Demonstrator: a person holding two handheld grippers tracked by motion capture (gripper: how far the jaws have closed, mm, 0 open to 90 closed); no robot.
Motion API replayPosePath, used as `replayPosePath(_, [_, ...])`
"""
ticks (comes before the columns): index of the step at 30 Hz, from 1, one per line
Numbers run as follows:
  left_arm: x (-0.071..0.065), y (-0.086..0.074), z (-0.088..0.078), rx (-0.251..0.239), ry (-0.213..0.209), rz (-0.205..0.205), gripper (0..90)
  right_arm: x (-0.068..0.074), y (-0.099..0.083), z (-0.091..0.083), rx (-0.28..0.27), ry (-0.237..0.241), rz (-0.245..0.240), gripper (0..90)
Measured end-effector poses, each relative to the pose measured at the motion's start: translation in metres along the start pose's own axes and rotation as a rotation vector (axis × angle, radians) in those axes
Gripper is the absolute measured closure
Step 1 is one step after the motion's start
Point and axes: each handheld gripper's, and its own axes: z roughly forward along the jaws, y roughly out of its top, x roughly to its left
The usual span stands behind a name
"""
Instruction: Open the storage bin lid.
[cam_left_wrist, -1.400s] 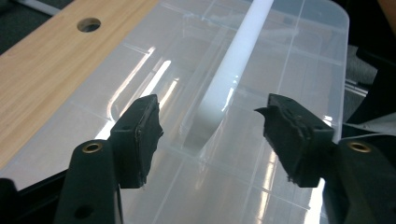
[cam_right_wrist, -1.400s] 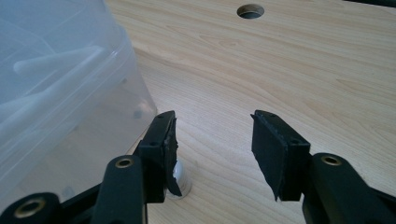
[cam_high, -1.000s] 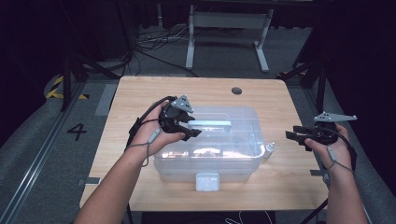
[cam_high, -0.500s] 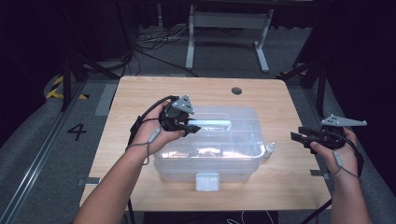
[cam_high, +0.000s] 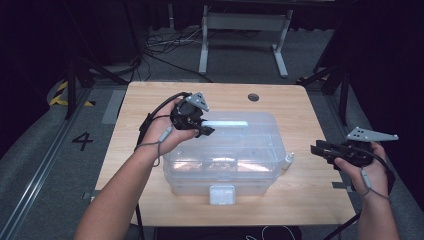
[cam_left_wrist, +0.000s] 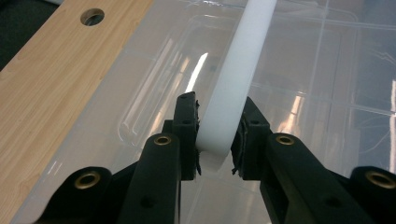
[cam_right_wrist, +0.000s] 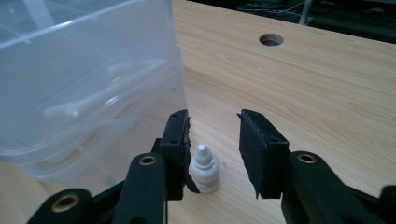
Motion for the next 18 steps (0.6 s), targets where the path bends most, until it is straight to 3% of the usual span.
replayPosePath(5, [0.007,0.004,-0.002,-0.005,-0.016,-0.014,73.9,0.009,0.002,-0.002,0.011,0.002,-0.053,69.4])
replayPosePath(11, [0.016,0.004,-0.004,-0.039,-0.046,-0.036,73.4,0.016,0.001,-0.004,0.021,0.037,-0.054,78.7])
replayPosePath(16, [0.021,0.009,-0.005,-0.032,-0.038,-0.043,73.3,0.022,0.002,-0.005,0.035,0.037,-0.081,90.0])
replayPosePath(18, [0.023,0.012,-0.005,-0.024,-0.034,-0.040,73.2,0.025,0.003,-0.005,0.043,0.047,-0.094,90.0])
